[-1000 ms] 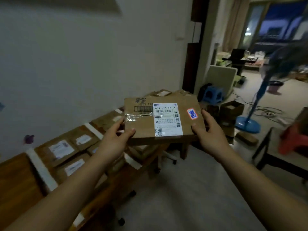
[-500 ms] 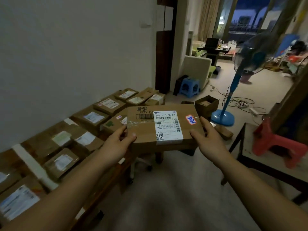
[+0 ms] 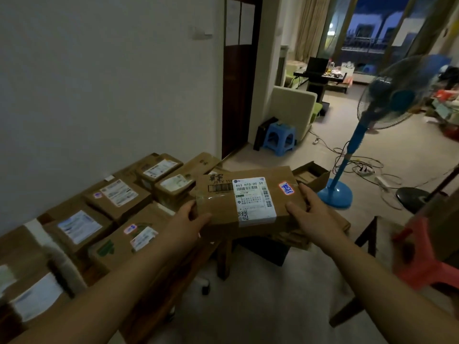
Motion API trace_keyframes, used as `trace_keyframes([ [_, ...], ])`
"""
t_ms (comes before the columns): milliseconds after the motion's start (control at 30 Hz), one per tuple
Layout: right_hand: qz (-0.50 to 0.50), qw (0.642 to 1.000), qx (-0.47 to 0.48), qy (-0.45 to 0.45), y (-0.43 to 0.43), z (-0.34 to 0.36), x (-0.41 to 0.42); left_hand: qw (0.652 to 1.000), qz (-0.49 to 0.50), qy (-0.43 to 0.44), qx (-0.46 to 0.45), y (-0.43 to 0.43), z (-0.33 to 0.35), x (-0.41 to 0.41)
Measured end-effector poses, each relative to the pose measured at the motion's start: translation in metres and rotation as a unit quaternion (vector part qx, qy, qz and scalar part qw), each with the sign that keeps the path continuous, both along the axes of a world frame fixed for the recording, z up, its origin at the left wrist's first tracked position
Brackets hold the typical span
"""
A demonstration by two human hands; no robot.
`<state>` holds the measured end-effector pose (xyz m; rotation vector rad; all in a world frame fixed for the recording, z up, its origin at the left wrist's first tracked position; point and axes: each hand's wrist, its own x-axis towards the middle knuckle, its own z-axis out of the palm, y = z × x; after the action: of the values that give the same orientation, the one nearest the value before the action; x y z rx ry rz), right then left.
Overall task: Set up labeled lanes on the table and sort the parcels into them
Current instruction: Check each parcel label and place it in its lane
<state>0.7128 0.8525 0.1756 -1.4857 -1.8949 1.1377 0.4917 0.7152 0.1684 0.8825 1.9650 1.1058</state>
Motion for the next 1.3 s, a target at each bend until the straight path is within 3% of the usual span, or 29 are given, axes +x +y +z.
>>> trace_keyframes([
  [267, 0.156, 0.983, 0.07, -0.065, 0.148, -0.026, -0.033, 0.993, 0.119, -0.019, -0.011, 0.094, -0.03, 0.013],
  [467, 0.253, 0.964, -0.016, -0.08, 0.21, -0.062, -0.049, 0.975, 0.2, -0.084, -0.038, 0.119, -0.071, 0.037],
  [567, 0.289, 0.952, -0.003, -0.098, 0.219, -0.084, -0.056, 0.971, 0.216, -0.094, -0.049, 0.118, -0.089, 0.041],
  [767, 0.41, 0.892, 0.034, -0.185, 0.236, -0.124, -0.068, 0.963, 0.237, -0.105, -0.071, 0.126, -0.12, 0.051],
  [1100, 0.551, 0.809, 0.048, -0.198, 0.292, -0.164, -0.103, 0.938, 0.326, -0.039, -0.115, 0.18, -0.153, 0.063],
  [1300, 0.576, 0.79, 0.079, -0.195, 0.314, -0.179, -0.125, 0.92, 0.354, 0.045, -0.159, 0.205, -0.169, 0.052],
])
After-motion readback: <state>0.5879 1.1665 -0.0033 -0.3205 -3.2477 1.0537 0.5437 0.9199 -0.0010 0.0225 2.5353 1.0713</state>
